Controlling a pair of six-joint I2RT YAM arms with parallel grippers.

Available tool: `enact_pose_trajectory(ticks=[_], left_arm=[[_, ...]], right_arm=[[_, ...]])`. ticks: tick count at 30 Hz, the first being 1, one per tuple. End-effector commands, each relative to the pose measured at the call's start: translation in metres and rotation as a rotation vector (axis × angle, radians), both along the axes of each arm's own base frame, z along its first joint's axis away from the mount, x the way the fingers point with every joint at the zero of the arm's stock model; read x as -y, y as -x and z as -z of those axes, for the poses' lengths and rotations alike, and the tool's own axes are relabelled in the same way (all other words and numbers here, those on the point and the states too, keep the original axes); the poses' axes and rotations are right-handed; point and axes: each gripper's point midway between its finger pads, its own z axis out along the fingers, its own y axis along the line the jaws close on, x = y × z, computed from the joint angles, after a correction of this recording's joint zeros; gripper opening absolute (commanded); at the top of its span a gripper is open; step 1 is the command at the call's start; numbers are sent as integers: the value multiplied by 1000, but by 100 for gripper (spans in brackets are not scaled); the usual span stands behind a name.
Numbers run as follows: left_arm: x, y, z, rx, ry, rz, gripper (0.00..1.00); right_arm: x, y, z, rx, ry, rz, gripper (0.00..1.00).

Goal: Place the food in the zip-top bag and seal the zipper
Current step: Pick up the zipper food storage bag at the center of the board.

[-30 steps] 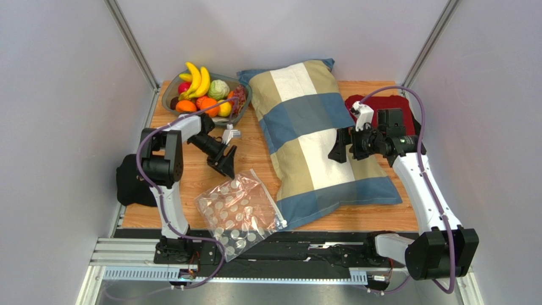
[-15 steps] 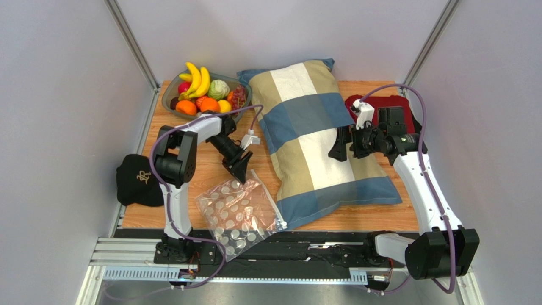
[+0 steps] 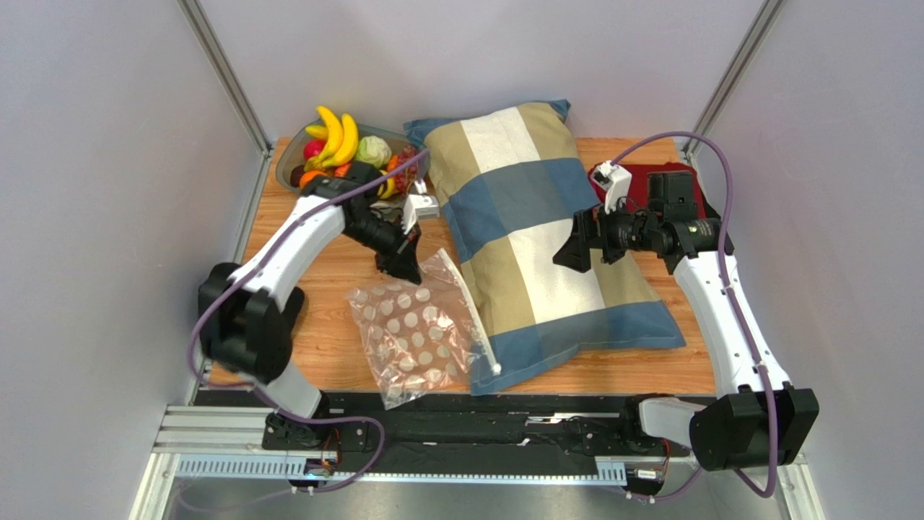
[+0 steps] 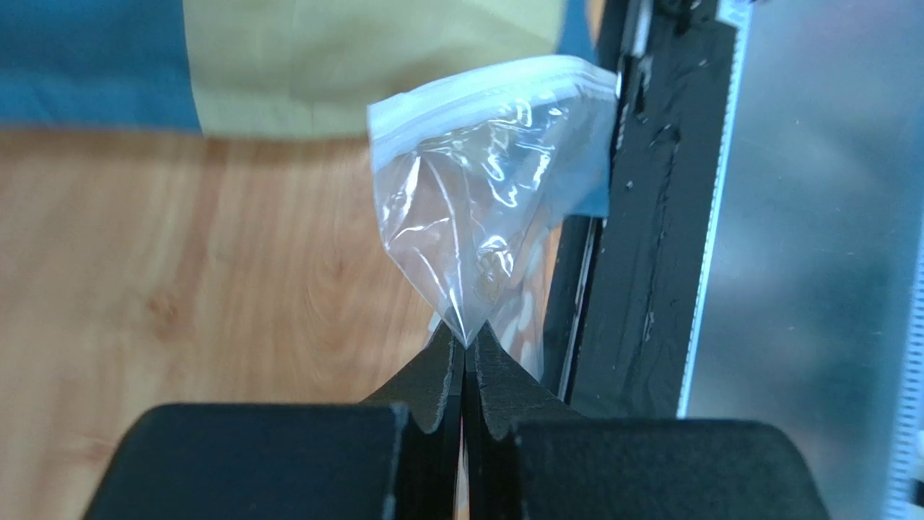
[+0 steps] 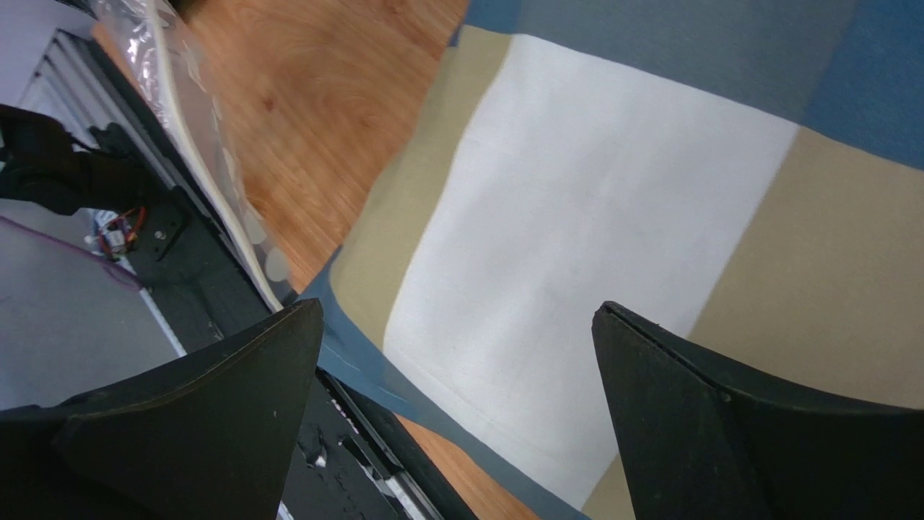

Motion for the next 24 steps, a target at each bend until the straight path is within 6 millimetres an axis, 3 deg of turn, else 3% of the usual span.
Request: enact_pose_trajectory(ticks=[1, 3, 4, 5, 10, 17, 24], left_arm=[[13, 31, -66, 186, 221, 142, 0], [16, 37, -83, 242, 277, 175, 0], [17, 39, -88, 258, 296, 183, 0], [18, 41, -93, 274, 315, 195, 0], [24, 47, -113, 385, 390, 222, 0], [28, 52, -126, 475, 430, 245, 0], [31, 47, -131, 511, 439, 166, 0]], right_arm=[[-33, 29, -53, 174, -182, -225, 100], [-48, 42, -71, 232, -231, -277, 100], [-53, 49, -68, 239, -236, -300, 99], [-65, 65, -74, 278, -238, -358, 98], [-92, 105, -66, 399, -176, -494, 93], [-108, 109, -38, 412, -95, -559, 84], [-134, 129, -36, 407, -115, -670, 76]])
